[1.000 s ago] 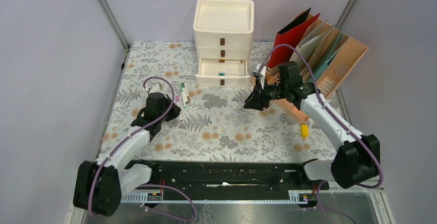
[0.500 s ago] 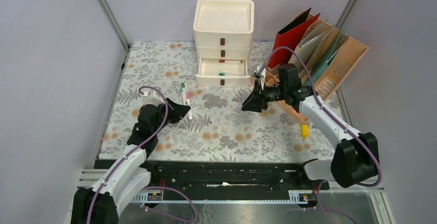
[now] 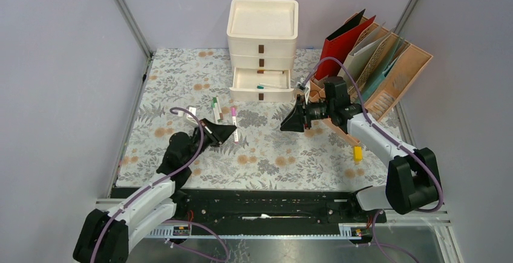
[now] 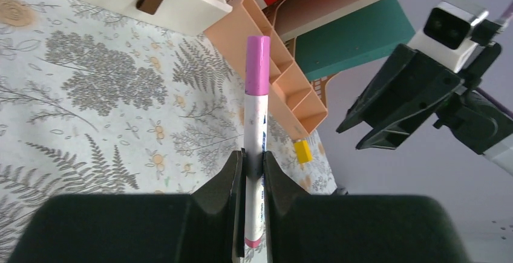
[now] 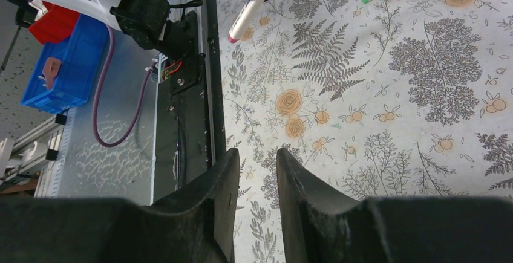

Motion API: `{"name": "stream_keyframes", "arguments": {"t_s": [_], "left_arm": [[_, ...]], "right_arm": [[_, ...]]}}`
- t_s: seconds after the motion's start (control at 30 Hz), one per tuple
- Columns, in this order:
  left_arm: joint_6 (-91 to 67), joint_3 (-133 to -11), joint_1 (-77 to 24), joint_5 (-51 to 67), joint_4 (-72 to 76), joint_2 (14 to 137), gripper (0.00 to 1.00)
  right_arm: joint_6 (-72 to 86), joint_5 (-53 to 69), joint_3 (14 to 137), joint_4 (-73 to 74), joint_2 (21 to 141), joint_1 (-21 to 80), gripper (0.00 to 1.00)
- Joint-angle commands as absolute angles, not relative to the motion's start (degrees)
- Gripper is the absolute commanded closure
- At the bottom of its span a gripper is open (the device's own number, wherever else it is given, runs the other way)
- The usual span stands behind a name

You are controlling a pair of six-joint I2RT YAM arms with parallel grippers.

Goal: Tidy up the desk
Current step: Pick up the stationery from the center of the board.

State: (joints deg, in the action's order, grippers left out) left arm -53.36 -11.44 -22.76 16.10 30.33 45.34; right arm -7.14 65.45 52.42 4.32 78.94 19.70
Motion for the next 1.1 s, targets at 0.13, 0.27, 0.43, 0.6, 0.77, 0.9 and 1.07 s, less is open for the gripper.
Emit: {"name": "stream_keyframes", "arguments": {"t_s": [0.13, 0.27, 0.43, 0.6, 0.77, 0.9, 1.07], "left_arm": [[-56.0, -10.1, -28.9, 7.0, 45.0, 47.3, 1.00], [-56.8, -10.6, -31.4, 5.9, 50.2, 50.7, 1.00], [-57.1, -11.8, -35.9, 3.2, 55.1, 56.0, 1.00], [-57.2, -14.0, -39.6, 0.3, 59.1, 60.8, 1.00], [-58.3, -16.0, -43.0, -4.3, 63.2, 65.9, 1.00], [-59.4, -17.0, -45.0, -7.0, 66.6, 69.9, 1.00], [-59.2, -19.1, -47.1, -8.5, 67.9, 73.2, 1.00]], "right_arm": [[-1.4, 68.2, 51.5, -3.8, 79.5, 19.9, 0.64], [4.0, 69.3, 50.6, -8.7, 79.9, 20.0, 0.63], [12.6, 70.7, 48.8, -16.9, 81.0, 20.3, 0.61], [18.8, 70.8, 47.1, -23.3, 82.7, 22.2, 0.58], [19.4, 69.3, 47.3, -23.7, 85.3, 25.2, 0.56], [19.8, 67.0, 47.3, -24.0, 86.8, 26.9, 0.53], [22.2, 66.1, 47.2, -25.7, 87.9, 27.6, 0.51]]}}
